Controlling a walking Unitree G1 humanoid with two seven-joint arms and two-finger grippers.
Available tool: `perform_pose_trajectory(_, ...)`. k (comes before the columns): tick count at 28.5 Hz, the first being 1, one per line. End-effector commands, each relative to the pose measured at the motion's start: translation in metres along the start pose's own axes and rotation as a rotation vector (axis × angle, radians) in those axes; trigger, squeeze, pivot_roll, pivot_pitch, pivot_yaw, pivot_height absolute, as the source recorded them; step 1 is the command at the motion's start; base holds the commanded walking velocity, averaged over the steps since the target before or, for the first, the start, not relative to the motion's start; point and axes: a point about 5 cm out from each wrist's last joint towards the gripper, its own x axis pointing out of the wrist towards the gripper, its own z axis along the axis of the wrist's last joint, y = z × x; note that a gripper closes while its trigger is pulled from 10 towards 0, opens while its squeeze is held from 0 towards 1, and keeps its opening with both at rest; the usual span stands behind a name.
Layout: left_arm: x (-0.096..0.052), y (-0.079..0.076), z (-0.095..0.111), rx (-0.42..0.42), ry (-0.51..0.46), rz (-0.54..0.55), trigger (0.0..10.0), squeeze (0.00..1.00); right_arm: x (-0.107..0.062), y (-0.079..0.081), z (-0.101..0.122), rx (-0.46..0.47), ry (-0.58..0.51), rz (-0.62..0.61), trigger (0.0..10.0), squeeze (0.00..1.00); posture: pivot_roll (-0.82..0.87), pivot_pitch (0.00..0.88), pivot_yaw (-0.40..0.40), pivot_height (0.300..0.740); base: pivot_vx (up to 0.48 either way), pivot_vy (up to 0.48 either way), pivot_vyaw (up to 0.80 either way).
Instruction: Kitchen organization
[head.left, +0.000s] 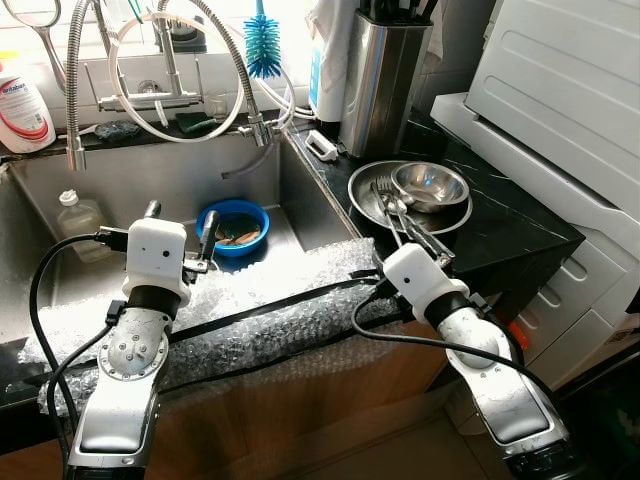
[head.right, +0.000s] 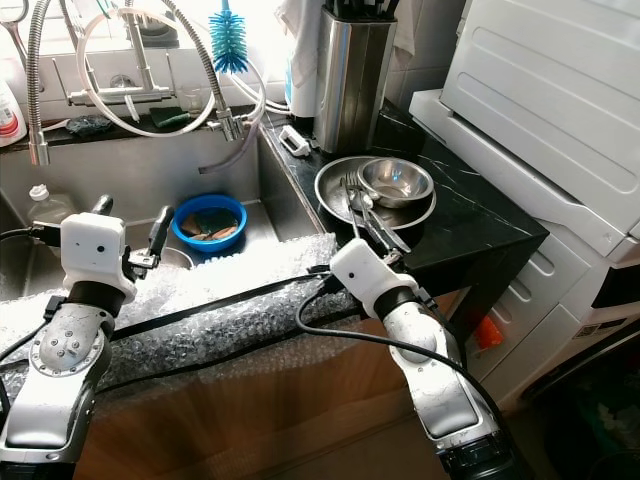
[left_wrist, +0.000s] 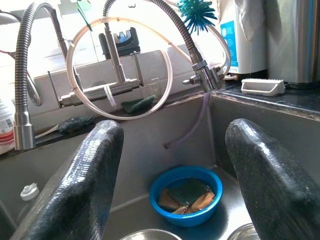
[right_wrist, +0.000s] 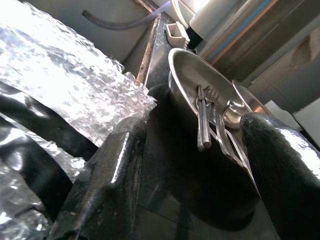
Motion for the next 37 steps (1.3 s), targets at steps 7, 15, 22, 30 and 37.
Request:
perform_pose_trajectory(7,0.0026,-0.0017,0.0015,0.008,-0.012,-0.003,10.0,0.0,0.0002,-0.0131,-0.0037,-0.007,0.036,-0.081,10.0,0.0,-0.03,0.0,-0.088,0.727,0.0,0.0,0.0)
perform_pose_trajectory(15,0.0024,-0.0021,0.0014,0.008,-0.01,-0.003,10.0,0.0,0.0003,-0.0143,-0.0055,0.007,0.047,-0.093,0.0,0.0,-0.03,0.0,-0.087,0.727,0.0,0.0,0.0)
perform_pose_trajectory(22,0.0025,-0.0037,0.0019,0.004,-0.013,-0.007,10.0,0.0,0.0006,-0.0131,-0.0051,0.008,0.046,-0.088,0.0,0.0,-0.03,0.0,-0.087,0.727,0.0,0.0,0.0)
perform_pose_trajectory(30,0.0034,-0.0037,0.0016,0.004,-0.013,-0.006,10.0,0.0,0.0019,-0.0082,-0.0018,0.013,0.02,-0.052,10.0,0.0,-0.03,0.0,-0.087,0.727,0.0,0.0,0.0)
perform_pose_trajectory(37,0.0041,-0.0036,0.0015,0.004,-0.015,-0.003,10.0,0.0,0.003,-0.008,0.0008,0.013,0.004,-0.048,10.0,0.0,-0.03,0.0,-0.087,0.727,0.0,0.0,0.0)
